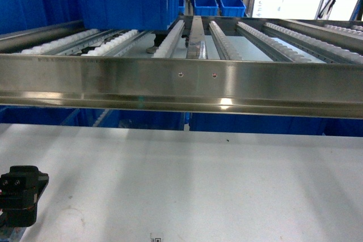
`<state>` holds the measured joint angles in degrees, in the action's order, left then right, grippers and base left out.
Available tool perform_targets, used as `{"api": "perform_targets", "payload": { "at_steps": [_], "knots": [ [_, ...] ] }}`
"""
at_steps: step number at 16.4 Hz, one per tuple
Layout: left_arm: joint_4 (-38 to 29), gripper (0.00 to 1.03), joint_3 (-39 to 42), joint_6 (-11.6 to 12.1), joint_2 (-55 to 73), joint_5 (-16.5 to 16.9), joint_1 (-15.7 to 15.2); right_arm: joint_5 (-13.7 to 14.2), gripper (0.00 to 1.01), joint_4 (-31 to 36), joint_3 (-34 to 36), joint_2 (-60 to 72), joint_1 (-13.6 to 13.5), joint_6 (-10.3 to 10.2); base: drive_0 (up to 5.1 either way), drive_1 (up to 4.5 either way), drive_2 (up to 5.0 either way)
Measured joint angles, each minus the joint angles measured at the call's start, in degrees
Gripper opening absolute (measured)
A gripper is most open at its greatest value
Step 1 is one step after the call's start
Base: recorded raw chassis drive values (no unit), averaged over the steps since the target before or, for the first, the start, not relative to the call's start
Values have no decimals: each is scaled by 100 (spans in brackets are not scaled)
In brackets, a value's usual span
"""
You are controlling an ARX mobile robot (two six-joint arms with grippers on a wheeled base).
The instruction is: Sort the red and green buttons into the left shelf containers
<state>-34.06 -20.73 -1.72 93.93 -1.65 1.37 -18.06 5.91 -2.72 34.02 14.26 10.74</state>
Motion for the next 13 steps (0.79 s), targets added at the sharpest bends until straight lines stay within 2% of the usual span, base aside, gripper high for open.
{"api": "perform_targets", "payload": {
  "at_steps": [6,10,13],
  "knots": [
    [57,98,4,-192,459,17,114,0,35,0,0,0,0,0,0,0,0],
    [179,98,-109,-249,669,-94,146,0,35,0,0,0,0,-2,0,0,0],
    [448,68,-153,-315,673,-96,197,0,35,0,0,0,0,-2,0,0,0]
  ]
}}
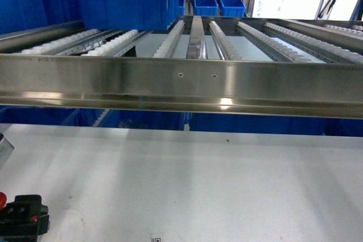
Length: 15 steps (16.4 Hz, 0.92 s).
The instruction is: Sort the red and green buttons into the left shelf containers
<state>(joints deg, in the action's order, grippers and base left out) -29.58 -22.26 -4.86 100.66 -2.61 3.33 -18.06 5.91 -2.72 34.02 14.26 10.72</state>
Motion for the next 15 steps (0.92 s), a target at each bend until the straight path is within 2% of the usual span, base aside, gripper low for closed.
{"api": "perform_targets", "payload": {
  "at_steps": [3,4,6,8,12,15],
  "knots": [
    [138,35,-35,-98,-9,-13,-11,0,35,0,0,0,0,0,0,0,0],
    [170,29,-39,-120,-35,-22,-17,0,35,0,0,0,0,-2,0,0,0],
    [339,27,-46,-125,-186,15,-55,0,35,0,0,0,0,-2,0,0,0],
    [413,27,-44,-68,-828,205,-205,0,35,0,0,0,0,-15,0,0,0],
    [557,27,70,232,-2245,466,-492,0,35,0,0,0,0,-17,0,0,0],
    [741,27,289,385,-3191,487,-450,0,35,2,0,0,0,-17,0,0,0]
  ]
}}
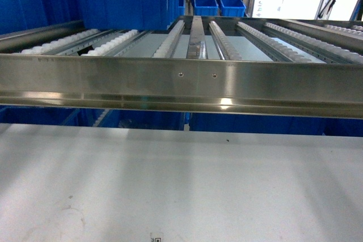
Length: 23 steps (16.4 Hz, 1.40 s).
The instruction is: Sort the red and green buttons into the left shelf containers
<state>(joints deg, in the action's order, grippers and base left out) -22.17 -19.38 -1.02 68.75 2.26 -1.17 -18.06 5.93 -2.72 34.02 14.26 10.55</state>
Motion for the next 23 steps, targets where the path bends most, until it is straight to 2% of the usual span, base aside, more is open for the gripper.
{"api": "perform_targets", "payload": {
  "at_steps": [3,6,7,12,23],
  "knots": [
    [678,27,157,107,-1200,-214,306,0,35,-2,0,0,0,0,0,0,0],
    [1379,27,210,146,-2192,-691,734,0,35,-2,0,0,0,0,0,0,0],
    [1379,27,214,146,-2267,-750,815,0,35,-2,0,0,0,0,0,0,0],
    [1187,27,289,264,-2260,-813,824,0,35,0,0,0,0,0,0,0,0],
    [1172,27,291,297,-2236,-839,817,9,35,9,0,0,0,0,-474,183,313]
  ]
}}
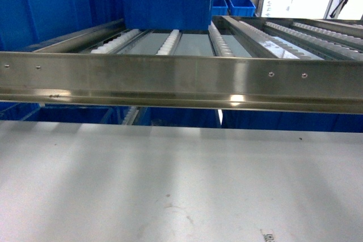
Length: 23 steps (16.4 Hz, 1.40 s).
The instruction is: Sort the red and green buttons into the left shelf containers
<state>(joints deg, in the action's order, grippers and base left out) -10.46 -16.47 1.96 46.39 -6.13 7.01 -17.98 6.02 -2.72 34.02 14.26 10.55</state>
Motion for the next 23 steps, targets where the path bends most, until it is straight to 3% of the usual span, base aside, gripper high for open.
{"api": "perform_targets", "payload": {
  "at_steps": [23],
  "knots": [
    [-4,27,11,0,-13,13,13,0,35,-13,2,-2,0,0,-454,67,399]
  ]
}}
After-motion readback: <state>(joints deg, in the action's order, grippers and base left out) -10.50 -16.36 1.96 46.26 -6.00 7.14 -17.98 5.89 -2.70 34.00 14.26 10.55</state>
